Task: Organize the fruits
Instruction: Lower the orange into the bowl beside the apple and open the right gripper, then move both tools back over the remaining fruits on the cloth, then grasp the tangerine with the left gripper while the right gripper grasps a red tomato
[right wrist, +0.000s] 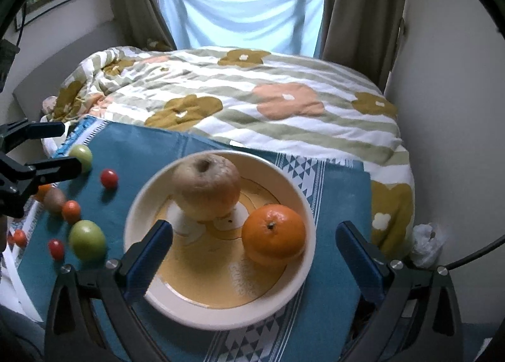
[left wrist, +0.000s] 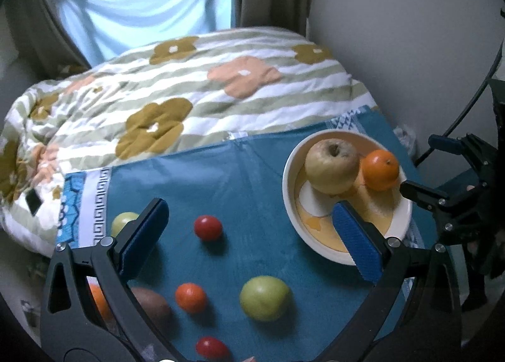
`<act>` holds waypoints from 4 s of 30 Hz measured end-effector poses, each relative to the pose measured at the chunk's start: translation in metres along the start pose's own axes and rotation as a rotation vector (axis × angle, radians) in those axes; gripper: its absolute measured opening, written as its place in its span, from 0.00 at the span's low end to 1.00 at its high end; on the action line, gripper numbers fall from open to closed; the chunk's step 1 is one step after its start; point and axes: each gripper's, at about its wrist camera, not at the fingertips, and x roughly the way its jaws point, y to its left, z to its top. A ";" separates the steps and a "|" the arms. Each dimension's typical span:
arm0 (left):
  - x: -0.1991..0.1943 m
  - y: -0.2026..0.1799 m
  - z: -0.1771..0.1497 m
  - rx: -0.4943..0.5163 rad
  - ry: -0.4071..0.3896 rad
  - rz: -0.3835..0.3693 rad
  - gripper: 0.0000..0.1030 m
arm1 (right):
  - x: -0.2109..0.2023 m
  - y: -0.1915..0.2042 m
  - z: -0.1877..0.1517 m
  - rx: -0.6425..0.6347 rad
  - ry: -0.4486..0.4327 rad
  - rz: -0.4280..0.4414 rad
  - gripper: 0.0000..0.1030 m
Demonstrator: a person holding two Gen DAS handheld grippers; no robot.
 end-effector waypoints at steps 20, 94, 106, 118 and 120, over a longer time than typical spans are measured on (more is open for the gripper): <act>-0.147 0.022 -0.087 -0.225 -0.139 0.198 1.00 | -0.110 0.054 -0.018 -0.148 -0.065 0.041 1.00; -0.058 0.175 -0.258 -0.198 0.195 0.130 0.41 | 0.050 0.279 -0.073 -0.008 0.233 0.140 0.43; -0.059 0.176 -0.257 -0.232 0.200 0.143 0.41 | 0.056 0.277 -0.067 -0.033 0.224 0.141 0.28; -0.079 0.163 -0.237 -0.231 0.155 0.174 0.41 | 0.039 0.269 -0.053 -0.054 0.197 0.180 0.19; -0.083 0.161 -0.234 -0.239 0.147 0.180 0.41 | 0.039 0.266 -0.054 -0.040 0.193 0.206 0.19</act>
